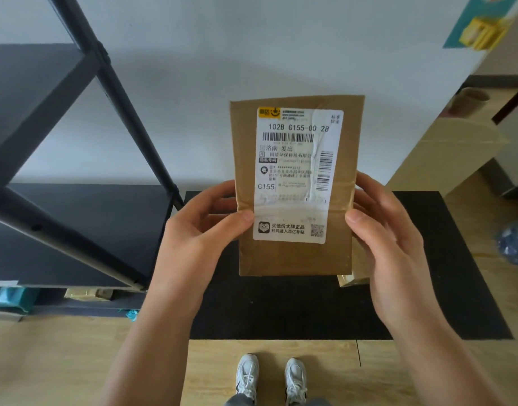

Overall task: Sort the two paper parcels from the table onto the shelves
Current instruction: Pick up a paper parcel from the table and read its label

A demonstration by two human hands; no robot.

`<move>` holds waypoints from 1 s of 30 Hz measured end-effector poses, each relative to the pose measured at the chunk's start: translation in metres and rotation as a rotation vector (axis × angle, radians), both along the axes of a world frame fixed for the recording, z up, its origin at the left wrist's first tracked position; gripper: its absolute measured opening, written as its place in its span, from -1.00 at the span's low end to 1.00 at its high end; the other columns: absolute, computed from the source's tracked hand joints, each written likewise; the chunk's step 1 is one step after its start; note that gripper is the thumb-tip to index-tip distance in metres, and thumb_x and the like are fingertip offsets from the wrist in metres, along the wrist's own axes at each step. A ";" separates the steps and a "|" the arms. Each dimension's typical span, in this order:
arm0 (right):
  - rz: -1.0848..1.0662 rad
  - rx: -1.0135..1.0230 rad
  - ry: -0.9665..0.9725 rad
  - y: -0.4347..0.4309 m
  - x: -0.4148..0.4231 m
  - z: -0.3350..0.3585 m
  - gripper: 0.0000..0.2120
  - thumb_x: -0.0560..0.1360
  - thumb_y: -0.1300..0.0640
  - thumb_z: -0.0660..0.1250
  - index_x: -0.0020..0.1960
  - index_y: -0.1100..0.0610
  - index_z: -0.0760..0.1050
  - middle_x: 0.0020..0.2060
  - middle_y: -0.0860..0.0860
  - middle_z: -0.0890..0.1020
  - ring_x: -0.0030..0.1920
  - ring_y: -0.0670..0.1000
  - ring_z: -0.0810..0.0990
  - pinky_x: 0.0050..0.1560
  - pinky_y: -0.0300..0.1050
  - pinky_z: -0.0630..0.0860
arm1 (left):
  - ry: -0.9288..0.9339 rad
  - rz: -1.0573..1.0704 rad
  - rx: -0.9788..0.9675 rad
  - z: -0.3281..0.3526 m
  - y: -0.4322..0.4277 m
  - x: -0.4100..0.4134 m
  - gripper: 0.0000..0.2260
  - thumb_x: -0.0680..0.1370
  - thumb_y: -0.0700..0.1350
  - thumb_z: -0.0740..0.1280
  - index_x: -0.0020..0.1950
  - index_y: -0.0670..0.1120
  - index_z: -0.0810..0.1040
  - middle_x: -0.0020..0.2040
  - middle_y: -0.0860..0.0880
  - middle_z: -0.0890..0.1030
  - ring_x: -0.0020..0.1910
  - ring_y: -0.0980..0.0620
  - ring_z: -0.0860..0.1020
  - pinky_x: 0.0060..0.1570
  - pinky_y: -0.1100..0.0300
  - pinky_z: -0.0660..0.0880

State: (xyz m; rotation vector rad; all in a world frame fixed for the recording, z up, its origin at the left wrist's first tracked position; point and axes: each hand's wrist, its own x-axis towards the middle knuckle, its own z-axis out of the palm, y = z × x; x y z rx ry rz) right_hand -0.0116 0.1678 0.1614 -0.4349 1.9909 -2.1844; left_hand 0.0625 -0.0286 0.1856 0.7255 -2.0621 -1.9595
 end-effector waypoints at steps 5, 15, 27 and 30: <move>0.028 0.033 -0.051 -0.002 0.001 0.004 -0.60 0.45 -0.07 0.38 0.28 -0.11 0.47 0.16 -0.11 0.67 0.21 -0.05 0.64 0.20 0.11 0.57 | -0.050 0.023 0.016 -0.002 0.003 0.003 -0.74 0.52 -0.09 0.40 0.20 0.05 0.64 -0.09 0.06 0.76 -0.05 0.12 0.72 -0.06 0.21 0.61; 0.050 0.070 -0.136 -0.005 0.006 0.007 -0.57 0.49 -0.10 0.33 0.36 -0.14 0.47 0.09 -0.13 0.71 0.15 -0.11 0.67 0.15 0.00 0.57 | -0.010 0.076 0.024 0.008 0.003 0.008 -0.59 0.30 0.16 0.40 0.03 -0.05 0.68 -0.10 0.01 0.77 -0.04 0.03 0.73 0.14 -0.07 0.59; -0.119 -0.109 0.036 -0.008 0.017 0.015 -0.67 0.43 0.02 0.25 0.18 -0.04 0.55 0.04 -0.04 0.70 0.12 0.01 0.67 0.02 -0.15 0.60 | 0.092 -0.010 -0.018 0.019 -0.008 0.019 -0.76 0.33 -0.06 0.48 -0.01 0.00 0.70 -0.12 -0.04 0.77 -0.11 -0.04 0.75 -0.10 0.03 0.65; -0.127 -0.139 0.053 -0.007 0.015 0.018 -0.69 0.43 0.03 0.23 0.14 -0.09 0.57 0.01 -0.07 0.70 0.11 0.00 0.67 -0.02 -0.15 0.60 | 0.132 -0.027 -0.039 0.024 -0.008 0.019 -0.70 0.27 0.03 0.50 -0.02 0.02 0.71 -0.10 -0.03 0.77 -0.08 -0.05 0.75 -0.07 0.00 0.64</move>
